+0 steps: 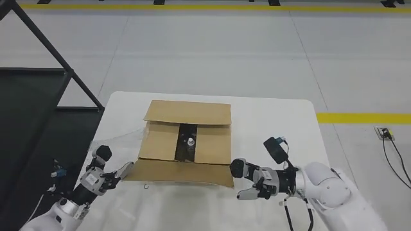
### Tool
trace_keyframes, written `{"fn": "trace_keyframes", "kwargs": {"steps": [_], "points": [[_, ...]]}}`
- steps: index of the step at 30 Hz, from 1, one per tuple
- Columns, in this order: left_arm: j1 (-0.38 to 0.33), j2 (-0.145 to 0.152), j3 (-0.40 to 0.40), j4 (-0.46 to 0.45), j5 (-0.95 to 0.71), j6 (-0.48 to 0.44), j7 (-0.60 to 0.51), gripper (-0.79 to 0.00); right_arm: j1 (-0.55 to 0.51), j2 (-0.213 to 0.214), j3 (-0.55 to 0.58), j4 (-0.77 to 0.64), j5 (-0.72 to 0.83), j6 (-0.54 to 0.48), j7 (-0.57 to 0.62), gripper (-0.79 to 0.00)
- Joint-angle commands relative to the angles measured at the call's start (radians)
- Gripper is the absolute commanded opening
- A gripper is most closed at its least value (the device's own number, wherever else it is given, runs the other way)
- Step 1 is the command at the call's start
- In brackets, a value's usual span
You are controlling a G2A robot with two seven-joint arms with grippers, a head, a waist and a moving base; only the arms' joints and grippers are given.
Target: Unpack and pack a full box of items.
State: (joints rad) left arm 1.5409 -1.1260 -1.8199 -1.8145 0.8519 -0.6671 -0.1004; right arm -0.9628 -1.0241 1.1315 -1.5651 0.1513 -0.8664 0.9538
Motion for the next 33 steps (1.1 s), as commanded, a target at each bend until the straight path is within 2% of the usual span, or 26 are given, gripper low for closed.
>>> {"fn": "trace_keyframes", "kwargs": {"steps": [1, 8, 16, 28, 33], "points": [[0.003, 0.002, -0.002, -0.001, 0.009, -0.016, -0.012, 0.0, 0.006, 0.007, -0.014, 0.003, -0.007, -0.004, -0.004, 0.0], [0.007, 0.012, 0.002, 0.012, 0.058, -0.062, -0.058, 0.0, 0.033, 0.035, -0.069, 0.017, -0.034, -0.026, -0.026, 0.0], [-0.007, 0.015, 0.023, 0.034, 0.086, -0.046, -0.06, 0.0, 0.041, 0.055, -0.066, 0.044, 0.018, -0.037, -0.049, 0.0], [-0.016, 0.016, 0.034, 0.042, 0.089, -0.036, -0.07, 0.0, 0.04, 0.056, -0.062, 0.042, 0.023, -0.031, -0.05, 0.0], [-0.016, 0.017, 0.041, 0.04, 0.099, -0.016, -0.055, 0.0, 0.005, 0.056, -0.057, -0.004, 0.008, 0.034, -0.102, 0.0]]}}
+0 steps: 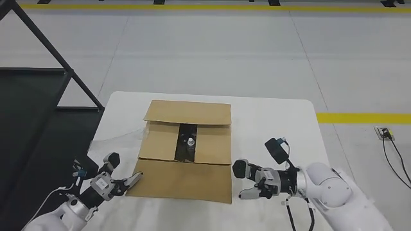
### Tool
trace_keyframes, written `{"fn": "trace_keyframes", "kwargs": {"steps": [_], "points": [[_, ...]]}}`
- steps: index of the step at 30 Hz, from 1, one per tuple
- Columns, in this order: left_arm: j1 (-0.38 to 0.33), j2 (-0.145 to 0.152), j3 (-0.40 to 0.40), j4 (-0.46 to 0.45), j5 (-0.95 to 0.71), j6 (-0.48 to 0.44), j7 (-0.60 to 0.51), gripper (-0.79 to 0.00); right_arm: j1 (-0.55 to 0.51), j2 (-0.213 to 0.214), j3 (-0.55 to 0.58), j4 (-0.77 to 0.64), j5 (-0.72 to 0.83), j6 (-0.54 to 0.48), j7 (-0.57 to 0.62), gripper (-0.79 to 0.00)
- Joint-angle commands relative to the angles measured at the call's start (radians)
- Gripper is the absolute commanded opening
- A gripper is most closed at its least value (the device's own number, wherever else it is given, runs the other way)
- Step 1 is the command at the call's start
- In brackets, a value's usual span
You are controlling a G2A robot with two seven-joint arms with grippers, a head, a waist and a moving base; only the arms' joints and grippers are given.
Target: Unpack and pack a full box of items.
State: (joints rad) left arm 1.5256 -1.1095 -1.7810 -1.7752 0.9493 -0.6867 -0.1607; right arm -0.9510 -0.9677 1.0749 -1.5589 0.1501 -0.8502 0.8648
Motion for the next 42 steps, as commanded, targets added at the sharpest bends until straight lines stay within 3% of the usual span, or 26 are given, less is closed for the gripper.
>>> {"fn": "trace_keyframes", "kwargs": {"steps": [1, 11, 19, 31, 42], "points": [[-0.001, 0.001, 0.004, 0.0, 0.004, 0.004, 0.007, 0.0, -0.005, -0.002, -0.003, -0.014, 0.016, 0.038, -0.02, 0.0], [0.006, 0.004, 0.038, -0.005, 0.121, 0.024, 0.054, 0.0, 0.098, -0.039, -0.086, 0.05, 0.182, 0.217, -0.053, 0.0], [0.0, 0.005, 0.057, 0.021, 0.16, 0.05, 0.067, 0.0, 0.164, -0.068, -0.134, 0.144, 0.297, 0.208, 0.002, 0.0], [-0.04, 0.007, 0.093, 0.05, 0.154, 0.116, -0.003, 0.0, 0.163, -0.067, -0.128, 0.138, 0.276, 0.19, 0.009, 0.0], [-0.047, 0.009, 0.107, 0.052, 0.149, 0.131, -0.01, 0.0, 0.259, -0.117, -0.179, 0.238, 0.343, 0.471, -0.147, 0.0]]}}
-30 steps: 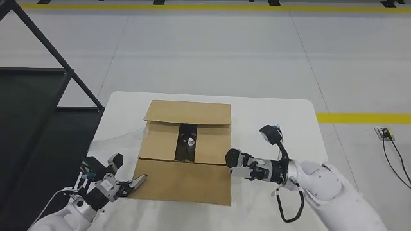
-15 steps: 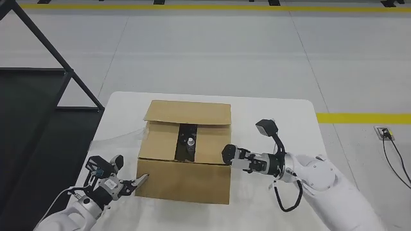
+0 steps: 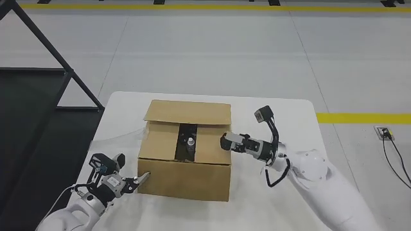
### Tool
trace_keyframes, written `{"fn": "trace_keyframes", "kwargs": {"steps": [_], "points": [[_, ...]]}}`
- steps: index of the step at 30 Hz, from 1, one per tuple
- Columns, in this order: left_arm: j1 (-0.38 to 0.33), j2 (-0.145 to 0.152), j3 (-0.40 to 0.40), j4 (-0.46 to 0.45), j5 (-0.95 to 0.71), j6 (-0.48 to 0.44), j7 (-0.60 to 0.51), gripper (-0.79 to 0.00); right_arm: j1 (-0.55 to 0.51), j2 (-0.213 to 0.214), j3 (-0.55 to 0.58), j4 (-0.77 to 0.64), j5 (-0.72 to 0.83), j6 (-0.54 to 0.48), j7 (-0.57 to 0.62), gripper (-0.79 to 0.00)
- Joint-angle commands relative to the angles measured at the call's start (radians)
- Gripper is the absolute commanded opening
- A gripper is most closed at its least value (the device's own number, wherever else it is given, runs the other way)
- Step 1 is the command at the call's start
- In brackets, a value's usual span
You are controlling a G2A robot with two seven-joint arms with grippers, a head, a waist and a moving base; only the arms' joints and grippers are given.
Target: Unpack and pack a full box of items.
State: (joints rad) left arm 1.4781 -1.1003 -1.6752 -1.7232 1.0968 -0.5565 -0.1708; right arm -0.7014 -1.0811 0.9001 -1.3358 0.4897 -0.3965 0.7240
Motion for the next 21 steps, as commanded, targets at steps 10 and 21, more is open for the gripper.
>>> {"fn": "trace_keyframes", "kwargs": {"steps": [10, 21], "points": [[0.003, 0.002, 0.009, 0.006, 0.006, 0.015, 0.013, 0.0, 0.094, -0.053, -0.046, 0.15, 0.06, 0.093, -0.024, 0.0], [0.011, 0.006, 0.013, 0.005, 0.014, 0.014, 0.025, 0.0, 0.144, -0.111, -0.067, 0.23, 0.135, 0.02, -0.107, 0.0]]}}
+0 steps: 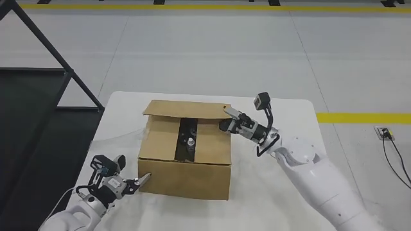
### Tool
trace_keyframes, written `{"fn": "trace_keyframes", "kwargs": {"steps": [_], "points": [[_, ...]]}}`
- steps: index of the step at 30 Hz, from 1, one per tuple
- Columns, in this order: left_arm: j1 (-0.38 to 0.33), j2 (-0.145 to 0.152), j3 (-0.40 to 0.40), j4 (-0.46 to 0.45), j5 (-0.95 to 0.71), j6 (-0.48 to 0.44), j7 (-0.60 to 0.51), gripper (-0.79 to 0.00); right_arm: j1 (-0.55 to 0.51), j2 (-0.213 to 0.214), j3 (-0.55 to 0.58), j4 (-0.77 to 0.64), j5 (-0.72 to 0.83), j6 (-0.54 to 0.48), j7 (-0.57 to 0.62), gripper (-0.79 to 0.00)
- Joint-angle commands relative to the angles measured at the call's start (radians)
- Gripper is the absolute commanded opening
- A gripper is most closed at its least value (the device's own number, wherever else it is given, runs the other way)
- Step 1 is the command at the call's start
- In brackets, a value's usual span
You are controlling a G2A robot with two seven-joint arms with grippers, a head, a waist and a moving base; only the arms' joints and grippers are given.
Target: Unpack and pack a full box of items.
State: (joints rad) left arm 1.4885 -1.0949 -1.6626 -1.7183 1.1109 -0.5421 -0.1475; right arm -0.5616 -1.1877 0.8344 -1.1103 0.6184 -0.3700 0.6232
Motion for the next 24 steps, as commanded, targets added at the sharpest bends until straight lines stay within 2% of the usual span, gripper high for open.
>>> {"fn": "trace_keyframes", "kwargs": {"steps": [1, 7, 14, 24], "points": [[0.002, 0.0, 0.001, 0.0, 0.0, -0.001, 0.004, 0.0, 0.011, -0.011, -0.004, 0.012, 0.015, -0.016, -0.016, 0.0], [0.011, 0.002, 0.001, 0.001, 0.002, -0.001, 0.012, 0.0, 0.068, -0.056, -0.023, 0.087, 0.053, -0.071, -0.069, 0.0], [0.017, 0.004, -0.002, 0.002, 0.0, -0.004, 0.016, 0.0, 0.15, -0.112, -0.058, 0.2, 0.041, -0.087, -0.178, 0.0], [0.023, 0.006, -0.006, -0.001, -0.006, -0.009, 0.018, 0.0, 0.153, -0.115, -0.06, 0.206, 0.04, -0.086, -0.179, 0.0]]}}
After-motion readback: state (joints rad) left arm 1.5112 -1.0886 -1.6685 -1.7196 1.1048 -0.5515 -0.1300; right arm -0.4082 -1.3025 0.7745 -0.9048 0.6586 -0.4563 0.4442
